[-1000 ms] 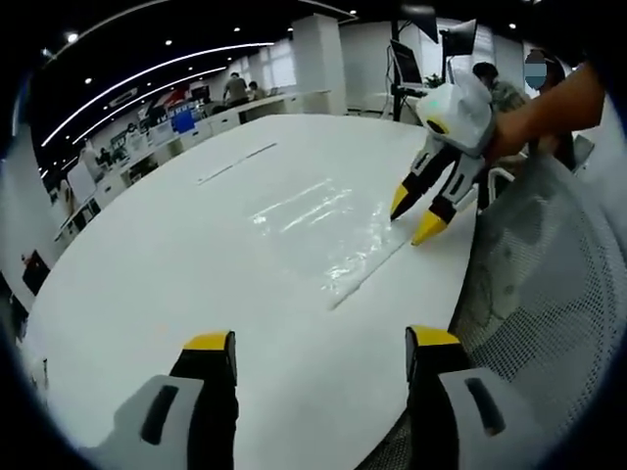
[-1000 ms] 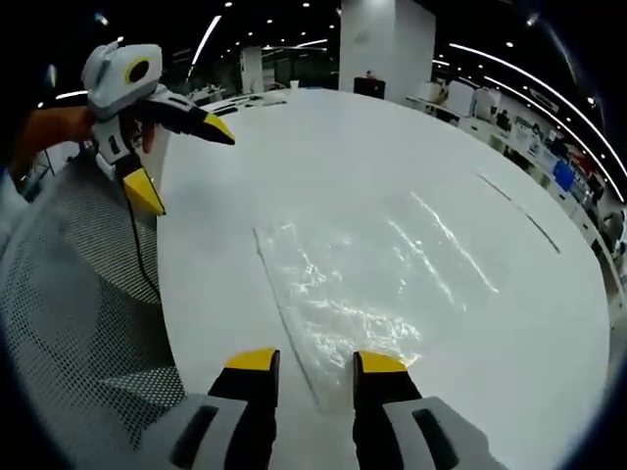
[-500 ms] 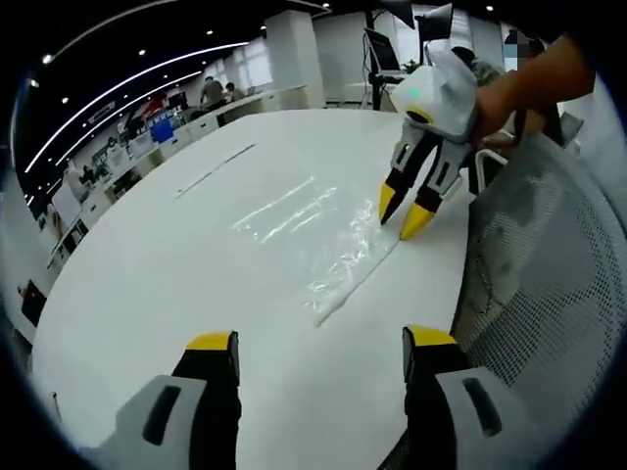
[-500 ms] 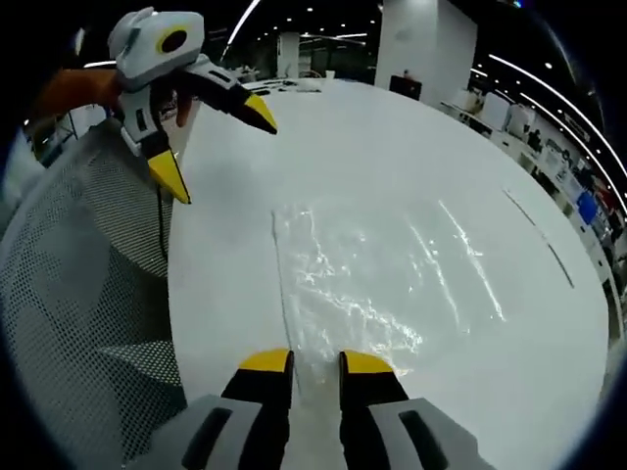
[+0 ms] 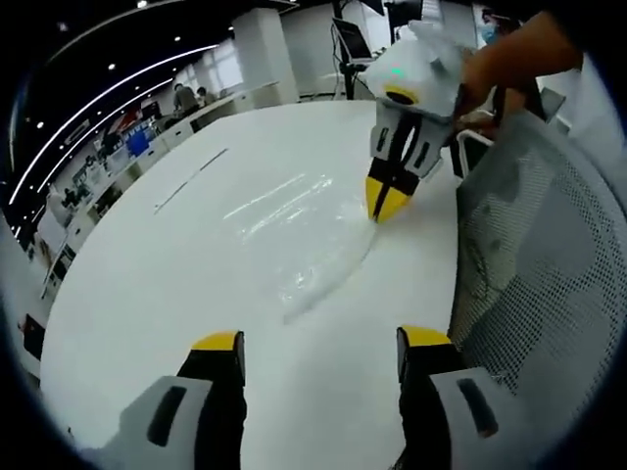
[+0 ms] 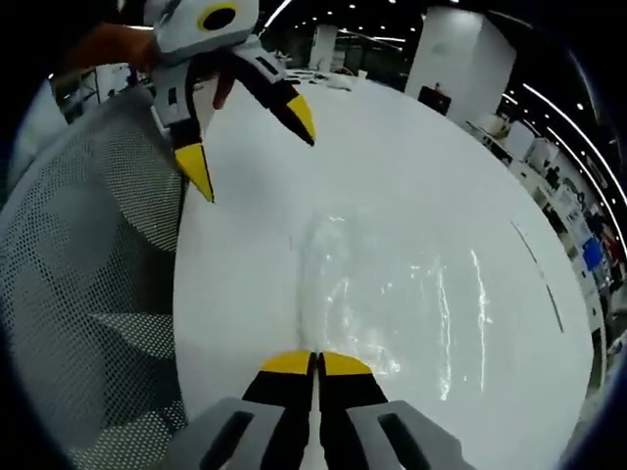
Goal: Open the resealable bag by pulling the two sides of the seal apart until the entire bag opening is separated and visibly accessible.
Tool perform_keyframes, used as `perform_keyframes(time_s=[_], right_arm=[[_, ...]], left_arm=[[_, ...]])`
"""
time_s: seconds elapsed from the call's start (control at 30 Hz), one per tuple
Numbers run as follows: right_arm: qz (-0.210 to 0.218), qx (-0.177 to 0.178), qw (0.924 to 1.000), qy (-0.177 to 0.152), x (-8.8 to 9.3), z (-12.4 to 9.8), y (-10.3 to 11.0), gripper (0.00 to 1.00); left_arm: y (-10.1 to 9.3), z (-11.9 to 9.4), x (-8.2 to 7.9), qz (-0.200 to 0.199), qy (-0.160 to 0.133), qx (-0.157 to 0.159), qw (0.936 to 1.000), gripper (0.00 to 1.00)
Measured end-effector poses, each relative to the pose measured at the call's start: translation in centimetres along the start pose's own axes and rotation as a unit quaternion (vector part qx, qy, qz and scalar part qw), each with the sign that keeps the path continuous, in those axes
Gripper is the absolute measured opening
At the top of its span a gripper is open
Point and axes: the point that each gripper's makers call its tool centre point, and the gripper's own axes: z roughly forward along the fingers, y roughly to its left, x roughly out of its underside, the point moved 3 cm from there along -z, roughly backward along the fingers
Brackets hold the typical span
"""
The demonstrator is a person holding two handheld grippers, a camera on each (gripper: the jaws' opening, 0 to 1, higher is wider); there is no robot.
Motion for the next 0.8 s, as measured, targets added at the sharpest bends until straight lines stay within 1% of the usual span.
perform_keyframes(time_s=[0.03, 0.1, 0.2, 0.23, 0.3, 0.33, 0.37, 0.47, 0.53, 0.57, 0.67, 0.73, 0.8], right_arm=[[-0.028, 0.000, 0.9996, 0.000, -0.2, -0.2, -0.1, 0.00], [-0.036, -0.006, 0.9993, 0.001, -0.3, -0.5, 0.2, 0.00], [-0.067, -0.015, 0.9975, -0.015, -1.2, -1.0, 0.3, 0.00], [-0.068, -0.015, 0.9975, -0.013, -1.2, -1.2, 0.3, 0.00], [-0.094, -0.019, 0.9951, -0.023, -1.8, -1.5, 0.4, 0.00], [-0.095, -0.019, 0.9950, -0.023, -1.8, -1.7, 0.4, 0.00], [-0.112, -0.020, 0.9931, -0.027, -2.1, -1.9, 0.4, 0.00], [-0.129, -0.026, 0.9905, -0.039, -2.6, -2.4, 0.5, 0.00], [-0.140, -0.030, 0.9890, -0.039, -2.7, -2.8, 0.6, 0.00], [-0.152, -0.032, 0.9870, -0.042, -2.9, -3.1, 0.6, 0.00], [-0.152, -0.035, 0.9865, -0.051, -3.3, -3.7, 0.6, 0.00], [-0.156, -0.035, 0.9854, -0.059, -3.5, -4.1, 0.5, 0.00], [-0.155, -0.036, 0.9854, -0.059, -3.4, -4.4, 0.4, 0.00]], left_arm=[[0.1, 0.1, 0.0, 0.006, 0.001, 0.000, 1.0000, 0.59], [0.2, 0.3, -0.2, 0.008, 0.001, 0.002, 1.0000, 0.58], [0.3, 0.4, -0.4, 0.018, 0.003, 0.004, 0.9998, 0.57], [0.3, 0.5, -0.5, 0.022, 0.003, 0.005, 0.9997, 0.57], [0.2, 0.6, -0.6, 0.028, 0.006, 0.009, 0.9995, 0.55], [0.2, 0.7, -0.6, 0.035, 0.008, 0.012, 0.9993, 0.54], [0.2, 0.7, -0.6, 0.040, 0.007, 0.013, 0.9991, 0.53], [0.1, 0.9, -0.5, 0.052, 0.013, 0.018, 0.9984, 0.51], [0.2, 1.0, -0.5, 0.068, 0.014, 0.018, 0.9974, 0.49], [0.2, 1.0, -0.6, 0.072, 0.015, 0.018, 0.9972, 0.48], [0.1, 1.1, -0.8, 0.080, 0.014, 0.024, 0.9964, 0.42], [0.0, 1.2, -0.9, 0.096, 0.016, 0.029, 0.9948, 0.35], [-0.1, 1.2, -1.0, 0.099, 0.014, 0.034, 0.9944, 0.27]])
